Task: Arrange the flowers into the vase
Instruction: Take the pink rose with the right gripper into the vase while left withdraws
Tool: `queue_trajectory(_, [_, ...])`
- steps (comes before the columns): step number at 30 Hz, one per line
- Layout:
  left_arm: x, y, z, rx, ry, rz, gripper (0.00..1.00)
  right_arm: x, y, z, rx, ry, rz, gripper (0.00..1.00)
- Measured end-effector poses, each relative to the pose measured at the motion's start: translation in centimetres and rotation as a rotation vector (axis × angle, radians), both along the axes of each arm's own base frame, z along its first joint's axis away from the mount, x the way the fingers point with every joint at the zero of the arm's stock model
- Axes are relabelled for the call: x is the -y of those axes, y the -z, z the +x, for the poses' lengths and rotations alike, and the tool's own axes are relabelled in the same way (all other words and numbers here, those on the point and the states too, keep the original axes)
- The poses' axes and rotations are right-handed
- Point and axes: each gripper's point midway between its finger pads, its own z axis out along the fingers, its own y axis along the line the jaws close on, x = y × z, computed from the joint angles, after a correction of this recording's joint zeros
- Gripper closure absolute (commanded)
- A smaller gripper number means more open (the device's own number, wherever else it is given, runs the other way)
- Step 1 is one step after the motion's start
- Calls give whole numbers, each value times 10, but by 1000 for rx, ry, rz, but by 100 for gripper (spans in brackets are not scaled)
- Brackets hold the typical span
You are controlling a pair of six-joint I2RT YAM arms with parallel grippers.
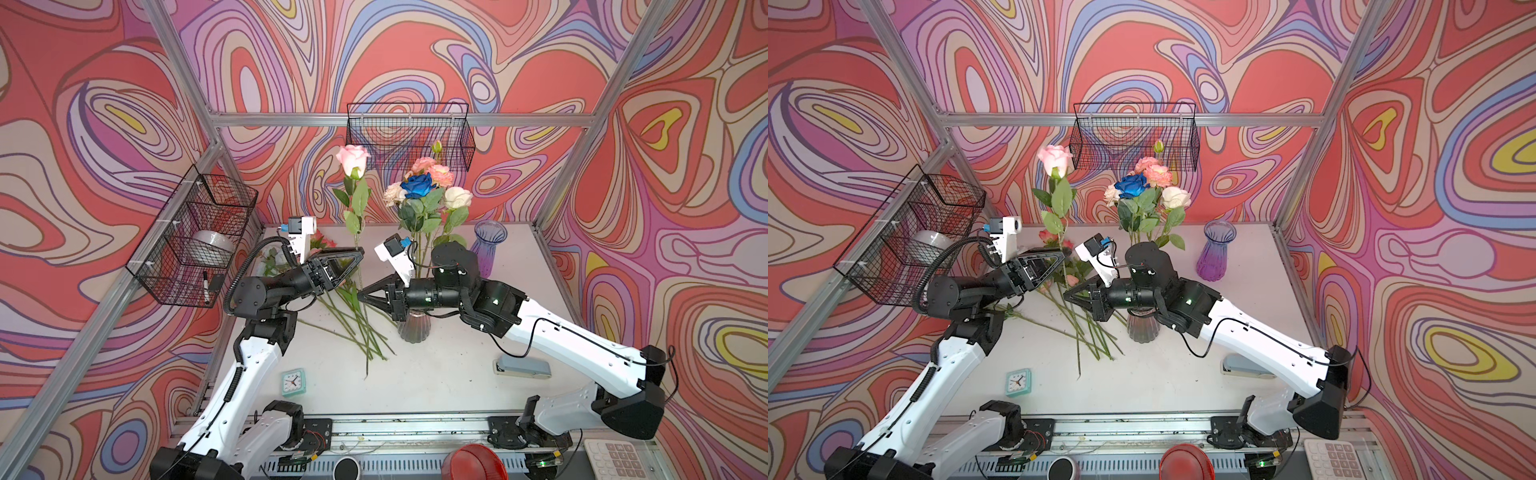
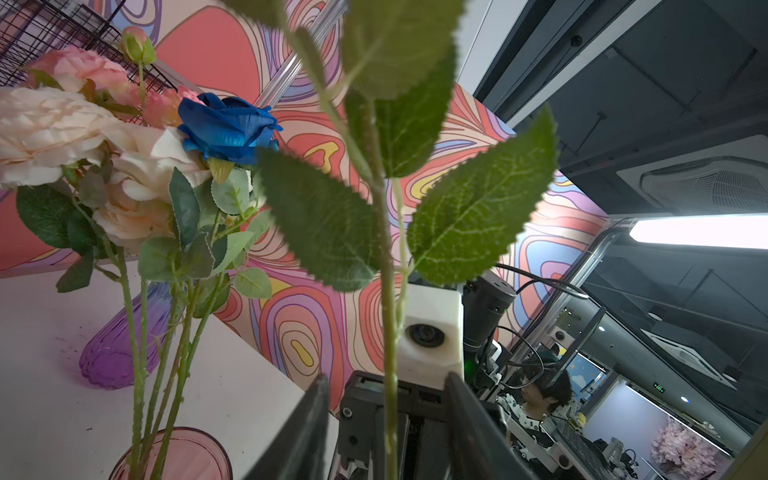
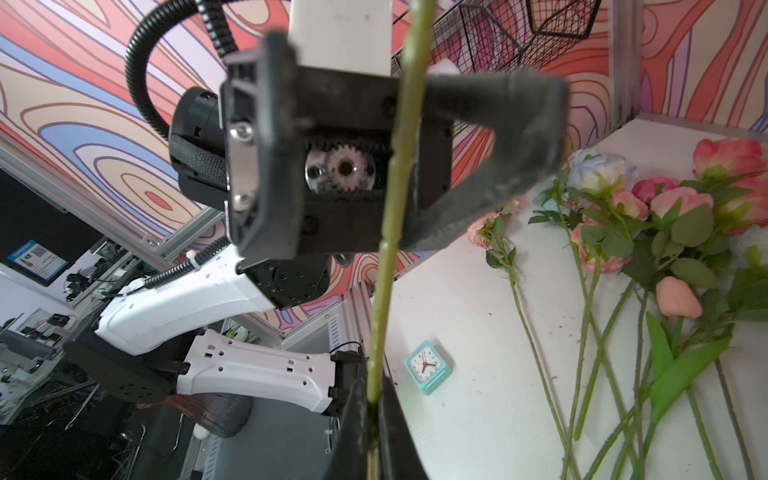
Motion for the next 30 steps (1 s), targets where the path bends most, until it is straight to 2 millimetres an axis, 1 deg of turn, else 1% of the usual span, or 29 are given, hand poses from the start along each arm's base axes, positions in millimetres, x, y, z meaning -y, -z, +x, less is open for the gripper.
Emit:
queue_trajectory(1, [-1,0,0,-1,-5,-3,0,1,-1,1,4,5,2,100])
queue_trajectory(5, [-5,-5,-1,-5,-44,-19,0,14,-10,2,34,55,15,100])
queue_trajectory(8, [-13,-11,-4,0,-124,-36,0,39,-24,2,89,140,30,100])
queue_trajectory(10, [-21,-10,-3,-12,-205,-32,0,59,-35,3,133,211,42,100])
queue_trajectory(12, [-30,-5,0,-30,-304,-16,0,80,-43,6,180,293,50,100])
queue_trajectory(14, [-42,6,5,-63,-413,12,0,99,-50,13,228,382,51,100])
queue_trajectory(16, [-52,16,8,-89,-495,40,0,116,-52,21,272,474,36,100])
queue_trajectory(19, [-60,35,14,-128,-568,85,0,132,-46,38,333,596,-17,100])
queue_trajectory(22, [-63,56,22,-182,-602,134,0,143,-36,53,386,693,-82,100])
queue_trajectory(25, [-65,75,26,-228,-620,177,0,149,-29,64,437,760,-127,100])
queue_trajectory(28, [-66,85,28,-251,-630,200,0,152,-27,71,477,802,-146,100])
queue_trajectory(30, [-67,87,28,-253,-634,205,0,153,-30,75,499,822,-148,100])
